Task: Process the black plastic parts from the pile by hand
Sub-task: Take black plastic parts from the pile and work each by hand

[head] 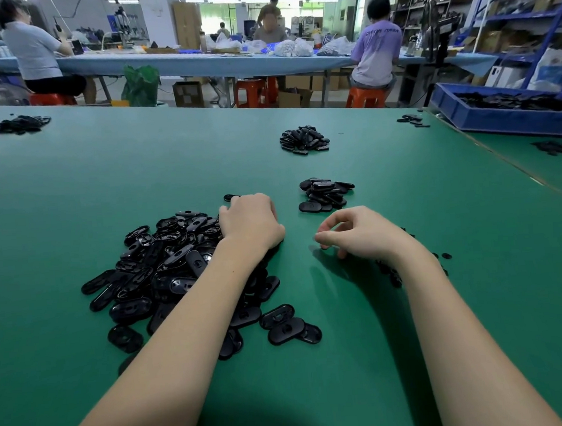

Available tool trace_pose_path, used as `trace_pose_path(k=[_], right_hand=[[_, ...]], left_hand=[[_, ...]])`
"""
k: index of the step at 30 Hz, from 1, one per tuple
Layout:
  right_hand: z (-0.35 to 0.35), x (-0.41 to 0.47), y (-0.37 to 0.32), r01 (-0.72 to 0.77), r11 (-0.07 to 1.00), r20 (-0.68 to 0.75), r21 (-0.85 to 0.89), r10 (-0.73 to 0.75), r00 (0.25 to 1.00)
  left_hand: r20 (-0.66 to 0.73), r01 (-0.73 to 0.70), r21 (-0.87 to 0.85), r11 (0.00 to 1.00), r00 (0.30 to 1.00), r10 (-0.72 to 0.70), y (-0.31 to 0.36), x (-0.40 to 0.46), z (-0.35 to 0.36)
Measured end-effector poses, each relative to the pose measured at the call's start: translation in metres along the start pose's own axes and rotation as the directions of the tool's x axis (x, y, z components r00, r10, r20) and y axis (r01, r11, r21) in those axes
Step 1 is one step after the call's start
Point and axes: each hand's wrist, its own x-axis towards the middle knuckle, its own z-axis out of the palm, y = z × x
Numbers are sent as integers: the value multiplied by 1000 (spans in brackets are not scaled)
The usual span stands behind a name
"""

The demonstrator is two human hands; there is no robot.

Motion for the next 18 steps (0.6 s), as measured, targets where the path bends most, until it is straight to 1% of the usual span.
trace_pose_path(k=[5,10,13,15,17,18], right_hand=[[-1,-1,0,-3,1000,0,5,3,1000],[0,-1,-1,-2,1000,-4,2,2,1000],[-1,-2,-2,-4,1000,-1,9,4,1000],[-1,-3,-2,-2,1000,-5,26,2,1000],[0,-4,-2,8,997,-29,74,-6,1000],[0,-5,-3,14,994,-45,109,-9,999]], left_hand=[[48,-5,28,1000,999,4,2,-1,-3],[19,-43,12,999,999,43,3,-3,-4],[21,-75,-33,997,997,76,4,-4,-10],[-12,-104,-69,992,995,104,6,-5,-15],[-65,-135,-169,976,990,126,9,-5,-19],[-74,-150,-264,953,988,135,12,-5,-21]])
